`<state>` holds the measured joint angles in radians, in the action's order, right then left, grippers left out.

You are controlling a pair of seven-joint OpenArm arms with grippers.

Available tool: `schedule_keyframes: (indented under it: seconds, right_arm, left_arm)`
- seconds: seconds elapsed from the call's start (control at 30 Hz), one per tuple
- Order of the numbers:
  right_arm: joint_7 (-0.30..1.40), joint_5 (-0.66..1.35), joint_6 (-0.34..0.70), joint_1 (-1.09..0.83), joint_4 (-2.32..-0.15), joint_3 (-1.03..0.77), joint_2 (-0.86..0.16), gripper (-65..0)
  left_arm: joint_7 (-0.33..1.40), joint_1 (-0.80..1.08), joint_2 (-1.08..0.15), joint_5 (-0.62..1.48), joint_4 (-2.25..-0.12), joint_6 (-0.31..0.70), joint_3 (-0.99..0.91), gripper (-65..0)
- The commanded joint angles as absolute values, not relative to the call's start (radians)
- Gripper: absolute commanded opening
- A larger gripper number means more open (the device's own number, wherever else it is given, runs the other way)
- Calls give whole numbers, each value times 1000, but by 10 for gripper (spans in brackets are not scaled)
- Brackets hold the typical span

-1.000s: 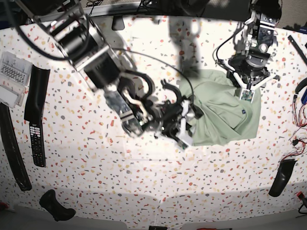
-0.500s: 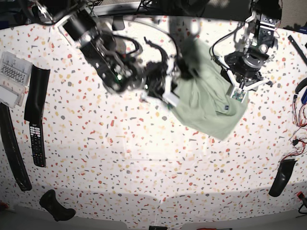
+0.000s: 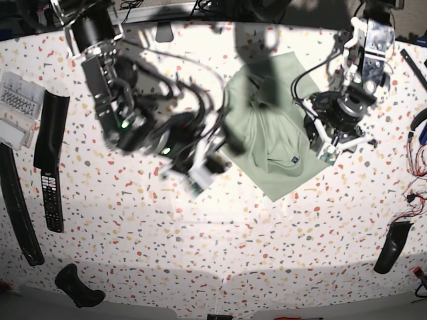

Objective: Fold the T-shirt properly

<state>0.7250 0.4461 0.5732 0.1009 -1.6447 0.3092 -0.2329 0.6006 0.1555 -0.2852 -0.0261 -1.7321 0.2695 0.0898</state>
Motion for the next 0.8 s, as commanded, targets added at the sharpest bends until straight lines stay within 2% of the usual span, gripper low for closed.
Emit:
schedule_keyframes:
  seconds: [0.0, 0.13, 0.33, 0.37, 0.4, 0.5, 0.53, 0.67, 0.77]
  right_arm:
    - [713, 428, 563, 128, -1662, 292, -226, -343]
    - [762, 278, 514, 148, -1662, 258, -204, -343]
    - [764, 155, 497, 164, -1662, 242, -194, -343]
    - [764, 156, 497, 166, -1662, 239, -194, -358]
    - [764, 156, 497, 167, -1662, 235, -194, -399]
    - [764, 155, 497, 166, -1662, 218, -194, -612]
    - [764, 155, 497, 166, -1662, 212, -194, -650]
    - [775, 155, 498, 165, -1662, 167, -194, -650]
    - [826, 155, 516, 165, -1662, 103, -196, -650]
  left_arm:
    - [580, 134, -292, -25, -1747, 266, 87, -434]
    - [618, 88, -292, -47, -1747, 260, 87, -434]
    - [689, 26, -297, -246, -1747, 132, 86, -434]
    - [698, 22, -303, -255, -1750, 114, 86, -434]
    - [708, 23, -308, -257, -1758, 97, 86, -434]
    - [736, 54, -314, -212, -1835, 94, 86, -434]
    - [741, 77, -313, -189, -1879, 95, 87, -434]
    - [741, 217, -314, -57, -2083, 121, 87, -434]
    - [727, 323, -313, 54, -2150, 139, 87, -434]
